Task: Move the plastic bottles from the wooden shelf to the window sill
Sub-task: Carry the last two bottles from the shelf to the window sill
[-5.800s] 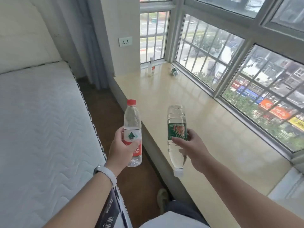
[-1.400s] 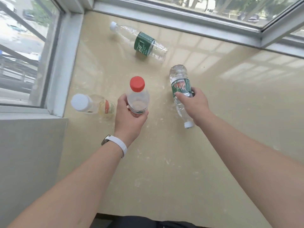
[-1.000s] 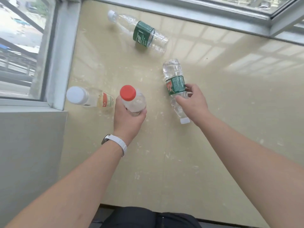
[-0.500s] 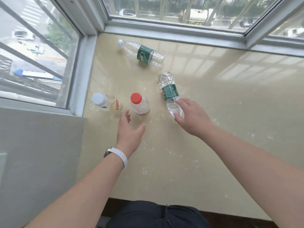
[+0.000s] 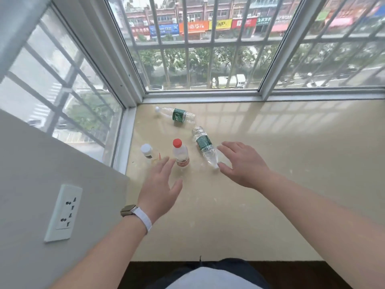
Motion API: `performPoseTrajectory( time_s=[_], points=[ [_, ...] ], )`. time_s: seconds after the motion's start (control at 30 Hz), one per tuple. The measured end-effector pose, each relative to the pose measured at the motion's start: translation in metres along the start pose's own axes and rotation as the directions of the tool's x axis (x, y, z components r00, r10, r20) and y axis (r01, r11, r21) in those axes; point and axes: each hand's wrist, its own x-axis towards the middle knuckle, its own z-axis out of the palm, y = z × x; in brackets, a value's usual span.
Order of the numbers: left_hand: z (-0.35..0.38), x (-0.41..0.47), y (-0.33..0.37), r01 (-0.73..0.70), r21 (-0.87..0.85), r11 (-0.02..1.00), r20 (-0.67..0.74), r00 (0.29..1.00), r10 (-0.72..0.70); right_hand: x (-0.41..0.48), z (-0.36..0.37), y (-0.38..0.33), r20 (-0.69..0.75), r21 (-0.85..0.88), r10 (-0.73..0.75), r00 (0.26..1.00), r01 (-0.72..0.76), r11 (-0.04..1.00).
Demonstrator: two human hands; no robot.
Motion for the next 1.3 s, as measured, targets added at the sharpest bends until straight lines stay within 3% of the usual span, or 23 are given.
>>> performPoseTrajectory(
  time_s=[0.3,0.63,0.97,1.3],
  points=[
    [-0.053,-0.036,0.018,-0.365,0.250,0.897,-0.038,0.922,0.385,-0.073,-0.043,-0.053,-0.029,-0.186,0.071,0.997,-0.075,0.980],
    [-0.055,-0.067,0.035,-0.554,0.200,0.808,0.049,0.829,0.557,-0.172,-0.046,-0.096,-0.110,-0.159,0.295,0.949,-0.310,0.937],
    [-0.020,-0.074,0.104,-0.734,0.246,0.633,0.159,0.675,0.721,-0.258,-0.045,-0.071,-0.169,-0.113,0.482,0.860,-0.503,0.857],
    [0.061,-0.089,0.228,-0.853,0.228,0.469,0.303,0.520,0.798,-0.360,-0.033,0.018,-0.210,0.043,0.655,0.726,-0.663,0.747]
  ],
)
